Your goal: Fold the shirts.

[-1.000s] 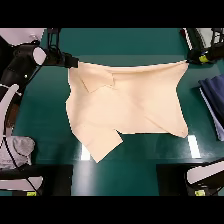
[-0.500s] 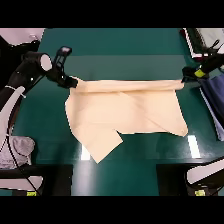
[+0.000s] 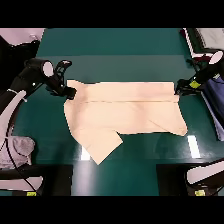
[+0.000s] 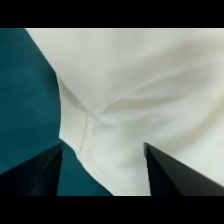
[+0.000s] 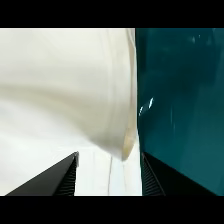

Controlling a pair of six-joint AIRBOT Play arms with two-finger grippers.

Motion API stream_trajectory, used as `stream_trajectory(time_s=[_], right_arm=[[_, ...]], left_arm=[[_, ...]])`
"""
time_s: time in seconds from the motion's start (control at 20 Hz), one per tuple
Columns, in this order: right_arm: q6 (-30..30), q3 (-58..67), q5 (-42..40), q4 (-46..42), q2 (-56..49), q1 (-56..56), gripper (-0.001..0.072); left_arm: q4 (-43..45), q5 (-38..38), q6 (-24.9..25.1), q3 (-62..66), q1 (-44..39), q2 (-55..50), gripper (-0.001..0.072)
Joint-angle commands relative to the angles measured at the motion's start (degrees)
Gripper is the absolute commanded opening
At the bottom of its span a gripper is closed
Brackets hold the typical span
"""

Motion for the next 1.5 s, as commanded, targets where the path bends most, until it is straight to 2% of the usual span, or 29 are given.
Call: stream_trajectory(time_s=[0.0, 0.25, 0.4, 0.5, 0.7, 0.9, 1.0, 1.2, 1.3, 1.45], right_arm=[[-0.2, -0.4, 1.6, 0.0, 4.3, -0.8, 0.0452], [-0.3, -0.4, 1.4, 2.4, 10.0, -3.5, 0.0452], [-0.6, -0.4, 1.1, 9.0, 10.7, -5.7, 0.0452], [-0.6, -0.4, 1.0, 10.4, 10.7, -5.8, 0.0452], [-0.7, -0.4, 1.0, 10.5, 10.7, -4.8, 0.0452], [-0.9, -0.4, 1.0, 10.6, 10.7, -4.7, 0.0452], [-0.9, -0.4, 1.1, 10.6, 10.7, -4.7, 0.0452], [-0.9, -0.4, 1.1, 10.6, 10.7, -4.7, 0.0452], [-0.9, -0.4, 1.2, 10.6, 10.7, -4.7, 0.0452], [-0.9, -0.4, 1.7, 10.6, 10.7, -4.7, 0.0452]], left_arm=[[1.0, -4.7, -3.6, -0.6, 0.0, 3.9, 0.049], [-12.5, -0.4, -7.8, -18.3, -0.4, 19.1, 0.0492], [-16.1, 3.5, -15.6, -32.5, -4.2, 28.8, 0.0492], [-17.7, 5.6, -20.7, -40.1, -9.0, 33.4, 0.0492], [-23.8, 9.9, -26.2, -47.0, -19.3, 35.1, 0.0492], [-24.2, 15.1, -32.7, -49.2, -28.0, 35.1, 0.0492], [-24.3, 16.3, -34.8, -50.5, -29.4, 35.1, 0.0492], [-24.6, 16.3, -34.9, -51.9, -29.4, 35.1, 0.0492], [-24.3, 19.1, -34.9, -51.9, -29.4, 35.1, 0.0491], [-22.4, 22.6, -37.9, -52.0, -29.4, 35.0, 0.0491]])
